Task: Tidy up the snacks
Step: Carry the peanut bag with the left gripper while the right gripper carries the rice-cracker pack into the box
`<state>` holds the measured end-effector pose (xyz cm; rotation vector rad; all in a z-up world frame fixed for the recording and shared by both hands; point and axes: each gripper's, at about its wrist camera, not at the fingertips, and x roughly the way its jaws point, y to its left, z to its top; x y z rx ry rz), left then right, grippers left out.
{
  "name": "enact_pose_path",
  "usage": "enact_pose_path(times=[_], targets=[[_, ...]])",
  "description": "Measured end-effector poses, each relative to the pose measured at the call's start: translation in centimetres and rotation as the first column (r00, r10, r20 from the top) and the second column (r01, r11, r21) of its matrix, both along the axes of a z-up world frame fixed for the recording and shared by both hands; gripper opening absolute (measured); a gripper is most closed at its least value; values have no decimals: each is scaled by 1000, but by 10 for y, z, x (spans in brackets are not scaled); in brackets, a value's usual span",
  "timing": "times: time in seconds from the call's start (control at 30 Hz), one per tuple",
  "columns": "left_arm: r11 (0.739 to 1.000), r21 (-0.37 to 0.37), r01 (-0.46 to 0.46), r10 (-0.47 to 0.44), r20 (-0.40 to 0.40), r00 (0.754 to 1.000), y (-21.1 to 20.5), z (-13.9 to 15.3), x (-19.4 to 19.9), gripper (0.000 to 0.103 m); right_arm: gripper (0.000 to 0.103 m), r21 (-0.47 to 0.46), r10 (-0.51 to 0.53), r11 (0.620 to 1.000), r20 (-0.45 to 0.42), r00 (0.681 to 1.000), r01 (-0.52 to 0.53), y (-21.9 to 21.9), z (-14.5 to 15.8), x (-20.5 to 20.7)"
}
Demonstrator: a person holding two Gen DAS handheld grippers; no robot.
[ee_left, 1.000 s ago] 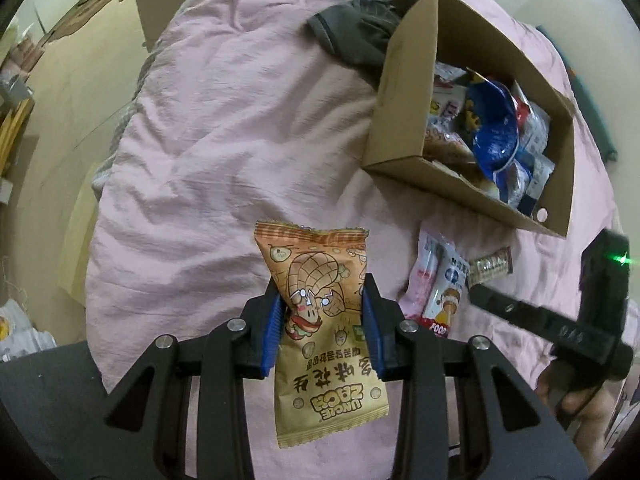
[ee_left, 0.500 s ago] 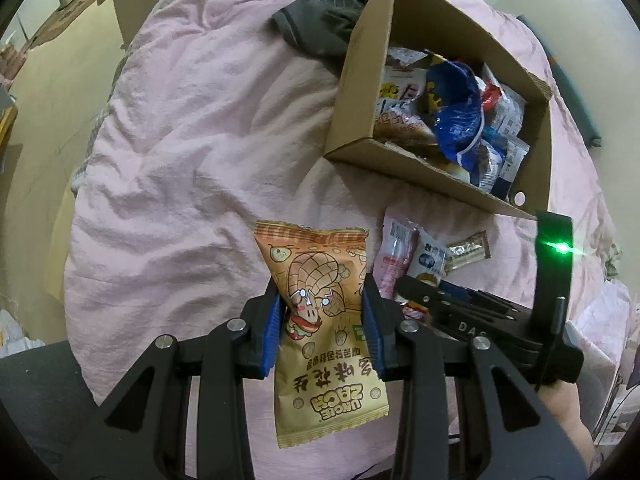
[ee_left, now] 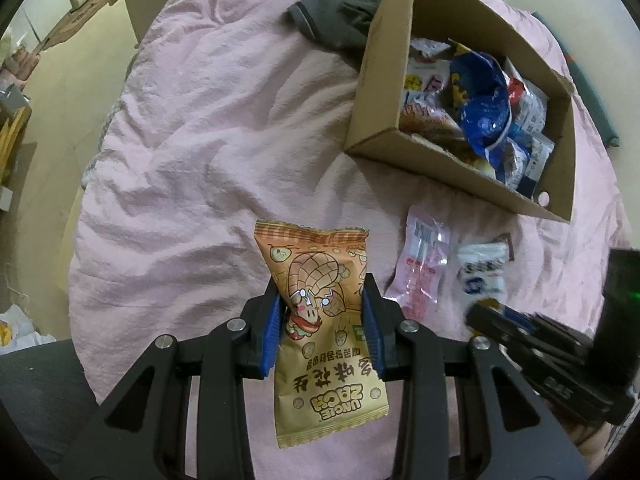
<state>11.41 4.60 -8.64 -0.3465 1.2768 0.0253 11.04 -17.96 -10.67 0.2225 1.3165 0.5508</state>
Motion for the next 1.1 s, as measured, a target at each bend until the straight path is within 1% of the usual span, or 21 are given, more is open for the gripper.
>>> enact_pose_path(times=[0.07,0.13,0.23,0.37,0.5,0.6,0.77,0.83,0.9,1.0,1.1], targets=[[999,17,-51,50,57,997,7,9,-2,32,17,27,-14,1000,20,1000,14,-9,10,-3],[997,27,-77,74,103,992,11,19,-3,32,17,65,-41,997,53,998,38,-19,24,-2],[994,19,-105,100,166,981,17,34,-3,32,17,120,-91,990,95,991,80,-30,45,5],[996,-2,-90,89,217,972,20,54,5,32,17,161,-163,978,185,969,134,-51,76,21],[998,45,-43,29,277,960,14,80,28,32,17,157,-212,972,245,946,177,-66,91,51],[998,63,-2,-18,314,949,6,95,51,32,17,131,-237,969,274,932,208,-70,92,72],[996,81,45,-70,352,934,-15,110,89,32,17,94,-265,964,280,922,249,-88,90,101],[995,84,62,-87,347,934,-24,110,106,32,17,72,-279,960,276,920,270,-93,85,112],[994,79,75,-97,330,939,-33,107,125,32,17,62,-288,957,265,920,282,-99,82,117],[993,79,88,-108,311,944,-46,99,146,32,17,19,-290,955,251,923,295,-99,75,121],[991,78,106,-125,309,943,-59,93,162,32,17,20,-305,951,232,924,309,-103,71,125]])
